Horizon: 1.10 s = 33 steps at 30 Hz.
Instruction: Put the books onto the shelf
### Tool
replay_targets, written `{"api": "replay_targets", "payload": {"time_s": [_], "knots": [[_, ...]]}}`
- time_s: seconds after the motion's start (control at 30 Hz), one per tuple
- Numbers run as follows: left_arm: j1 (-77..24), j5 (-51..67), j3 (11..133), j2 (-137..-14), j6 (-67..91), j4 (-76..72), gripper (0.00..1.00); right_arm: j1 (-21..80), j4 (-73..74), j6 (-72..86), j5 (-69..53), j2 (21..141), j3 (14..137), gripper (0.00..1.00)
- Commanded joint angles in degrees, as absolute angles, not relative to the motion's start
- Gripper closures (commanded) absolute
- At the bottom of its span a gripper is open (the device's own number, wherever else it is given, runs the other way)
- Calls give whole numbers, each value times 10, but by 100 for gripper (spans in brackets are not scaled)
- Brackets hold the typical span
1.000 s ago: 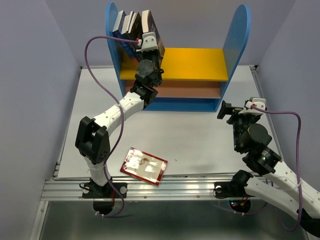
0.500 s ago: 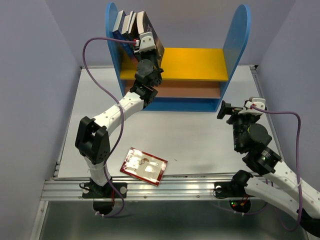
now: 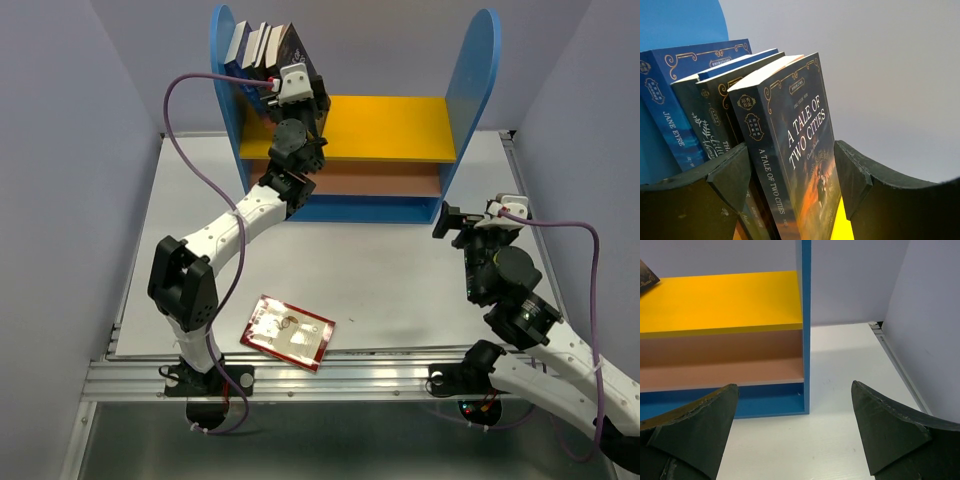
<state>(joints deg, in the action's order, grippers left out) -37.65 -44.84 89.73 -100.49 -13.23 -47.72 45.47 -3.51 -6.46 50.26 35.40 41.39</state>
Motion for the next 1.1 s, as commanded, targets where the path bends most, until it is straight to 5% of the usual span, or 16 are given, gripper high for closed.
{"api": "replay_targets", "payload": {"time_s": [0.0, 0.53, 0.8, 0.97, 1.07], "knots": [[-371, -516, 919, -948, -148, -493, 23, 460, -55, -72, 497, 356, 412, 0], [-410, -605, 872, -843, -148, -418, 1, 460, -20, -59, 414, 370, 425, 0], [-421, -539, 882, -733, 202, 50, 1, 460, 91, -2, 116, 526, 497, 0], [-421, -456, 810, -672, 315, 189, 1, 481, 70, 47, -92, 642, 491, 0], [-422, -462, 777, -658, 353, 257, 1, 559, 45, 34, -79, 701, 491, 0]]}}
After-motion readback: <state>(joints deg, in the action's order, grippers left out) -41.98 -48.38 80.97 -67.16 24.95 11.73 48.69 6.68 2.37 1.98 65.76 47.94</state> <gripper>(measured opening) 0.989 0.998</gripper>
